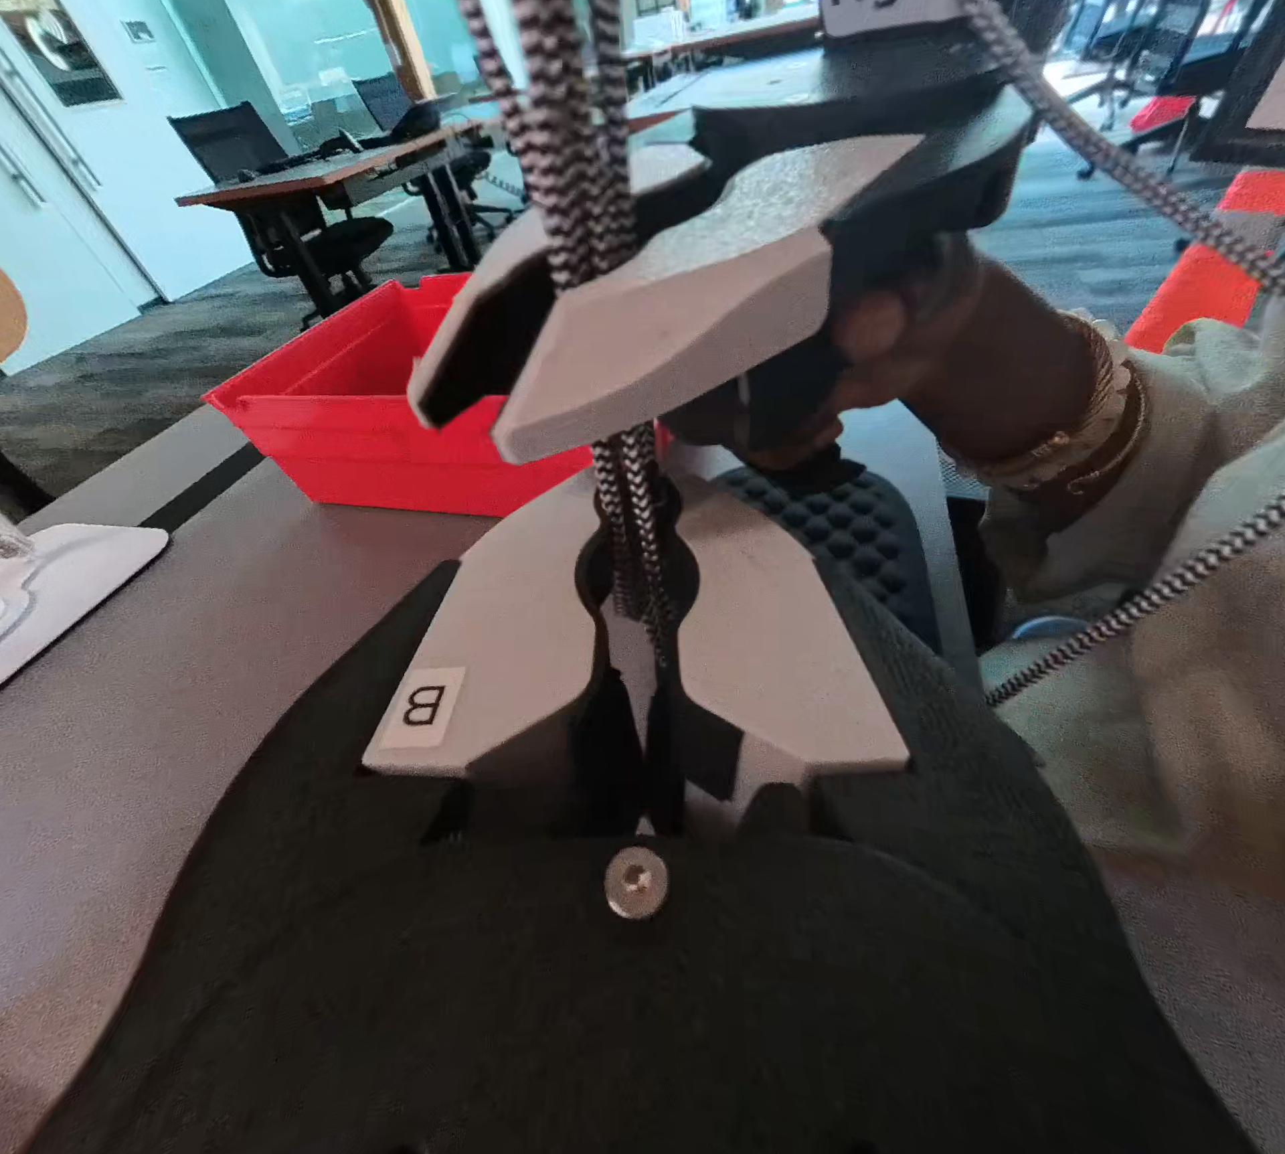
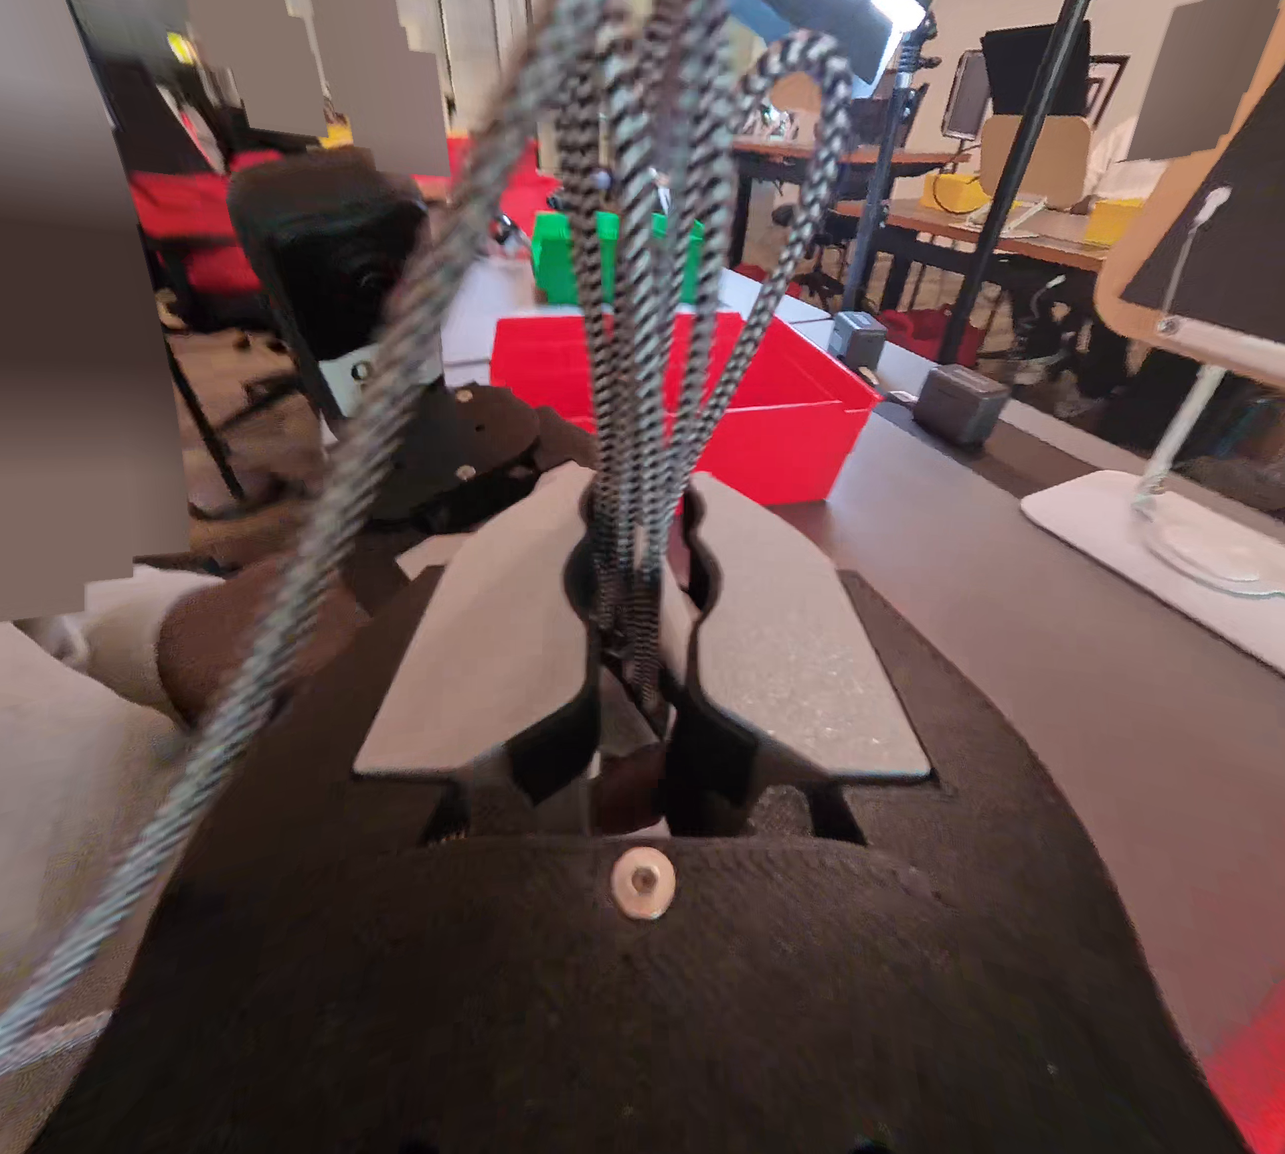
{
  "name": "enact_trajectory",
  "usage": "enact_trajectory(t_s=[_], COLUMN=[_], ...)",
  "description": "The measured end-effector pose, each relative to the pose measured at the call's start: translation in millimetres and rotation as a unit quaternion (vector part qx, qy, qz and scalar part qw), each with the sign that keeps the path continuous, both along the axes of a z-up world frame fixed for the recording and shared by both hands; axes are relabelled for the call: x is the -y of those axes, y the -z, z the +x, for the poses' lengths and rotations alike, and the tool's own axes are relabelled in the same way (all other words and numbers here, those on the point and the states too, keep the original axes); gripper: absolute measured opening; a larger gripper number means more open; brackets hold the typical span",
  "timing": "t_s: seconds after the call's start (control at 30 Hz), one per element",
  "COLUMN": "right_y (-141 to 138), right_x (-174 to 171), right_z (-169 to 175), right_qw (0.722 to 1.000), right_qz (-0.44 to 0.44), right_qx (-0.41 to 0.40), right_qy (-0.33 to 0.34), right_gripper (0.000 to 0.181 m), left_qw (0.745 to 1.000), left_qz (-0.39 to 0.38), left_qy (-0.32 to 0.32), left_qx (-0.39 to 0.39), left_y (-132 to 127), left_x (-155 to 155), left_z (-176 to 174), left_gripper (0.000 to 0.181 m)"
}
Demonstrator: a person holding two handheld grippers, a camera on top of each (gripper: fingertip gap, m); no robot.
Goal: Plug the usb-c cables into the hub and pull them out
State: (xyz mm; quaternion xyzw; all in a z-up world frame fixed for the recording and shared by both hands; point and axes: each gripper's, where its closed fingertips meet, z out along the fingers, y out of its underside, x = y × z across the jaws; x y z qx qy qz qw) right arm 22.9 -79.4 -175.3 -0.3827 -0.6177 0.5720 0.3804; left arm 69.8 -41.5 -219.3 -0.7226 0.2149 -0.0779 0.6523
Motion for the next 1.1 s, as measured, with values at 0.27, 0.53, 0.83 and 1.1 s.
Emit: enact_trajectory(t_s=[0.27, 0.53, 0.83, 1.1], right_y=[10.0, -34.2, -25.5, -32.3], right_x=[-51.6, -43.6, -48.9, -24.8], right_z=[19.6, 63.8, -1.9, 9.2], right_qw=[0.994, 0.971, 0.966, 0.952], right_qz=[0.078, -0.194, -0.044, -0.032], right_qx=[0.038, -0.046, -0.034, -0.086], right_qy=[0.07, -0.132, 0.251, 0.292], right_gripper=[0.049, 0.103, 0.115, 0.118], left_qw=[0.98, 0.973, 0.981, 0.957], left_qz=[0.025, 0.002, 0.025, 0.074], left_qy=[0.015, 0.118, -0.186, -0.274], left_qx=[0.199, 0.197, 0.052, 0.057], left_y=[-15.1, -19.8, -4.0, -9.3], left_x=[18.9, 32.3, -11.9, -2.2], left_z=[-31.5, -10.4, -41.3, -74.6], left_gripper=[0.006, 0.006, 0.006, 0.006])
